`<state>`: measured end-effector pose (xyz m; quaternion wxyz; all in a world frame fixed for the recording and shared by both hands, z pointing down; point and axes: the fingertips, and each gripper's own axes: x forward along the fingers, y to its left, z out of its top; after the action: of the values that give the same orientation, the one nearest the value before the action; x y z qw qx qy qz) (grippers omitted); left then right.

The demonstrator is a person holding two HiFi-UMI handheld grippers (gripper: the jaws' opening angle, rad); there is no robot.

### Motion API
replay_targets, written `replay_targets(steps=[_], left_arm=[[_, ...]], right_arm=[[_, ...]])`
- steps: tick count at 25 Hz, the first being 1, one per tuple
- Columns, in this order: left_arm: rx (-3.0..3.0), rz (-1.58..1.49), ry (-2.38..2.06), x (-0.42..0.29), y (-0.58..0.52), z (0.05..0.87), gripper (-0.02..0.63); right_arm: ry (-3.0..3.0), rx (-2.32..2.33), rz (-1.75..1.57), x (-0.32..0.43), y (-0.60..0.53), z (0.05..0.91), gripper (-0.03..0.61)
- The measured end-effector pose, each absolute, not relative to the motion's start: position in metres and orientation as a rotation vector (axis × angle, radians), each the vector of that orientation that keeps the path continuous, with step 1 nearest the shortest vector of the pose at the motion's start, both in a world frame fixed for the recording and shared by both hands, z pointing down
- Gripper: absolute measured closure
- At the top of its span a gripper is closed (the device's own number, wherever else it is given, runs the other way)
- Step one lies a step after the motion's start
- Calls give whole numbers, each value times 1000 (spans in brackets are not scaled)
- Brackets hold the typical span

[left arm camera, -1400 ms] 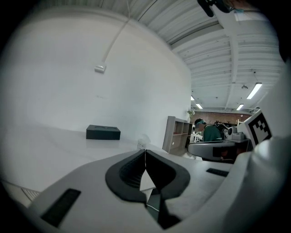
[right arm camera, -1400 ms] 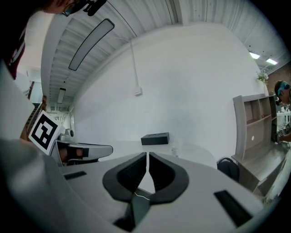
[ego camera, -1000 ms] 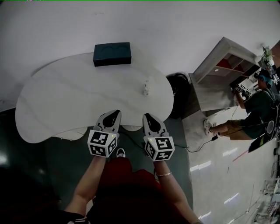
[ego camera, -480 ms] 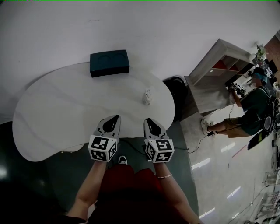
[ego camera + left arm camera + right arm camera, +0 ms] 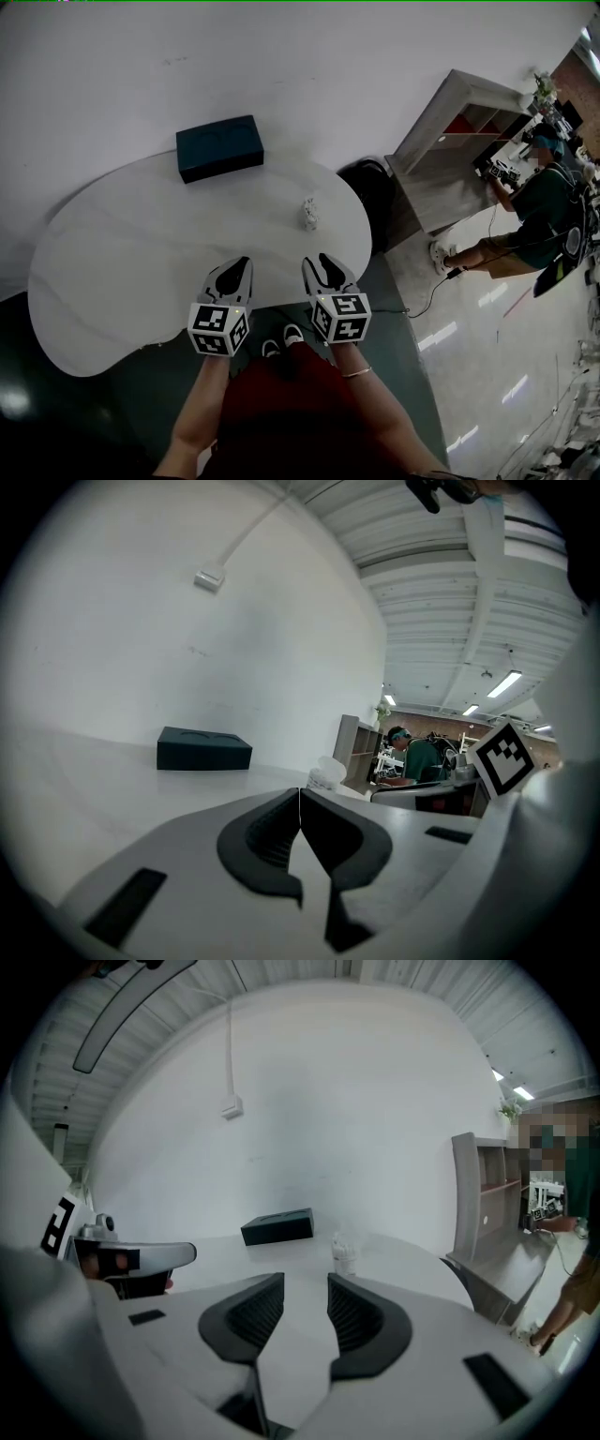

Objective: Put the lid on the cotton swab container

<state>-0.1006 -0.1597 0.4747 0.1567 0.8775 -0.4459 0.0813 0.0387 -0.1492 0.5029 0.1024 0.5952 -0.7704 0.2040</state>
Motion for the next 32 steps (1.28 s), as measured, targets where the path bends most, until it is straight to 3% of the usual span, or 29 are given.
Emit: replay_targets(steps=[14,32], left_arm=[[2505,294,-1246,-81,-198,484,589],[2448,356,-1242,-56,-252,508,589]], right_arm=[[-2145,1805,662,61,-197,535,347],[-2106,1690,696,65,-248,564,330]])
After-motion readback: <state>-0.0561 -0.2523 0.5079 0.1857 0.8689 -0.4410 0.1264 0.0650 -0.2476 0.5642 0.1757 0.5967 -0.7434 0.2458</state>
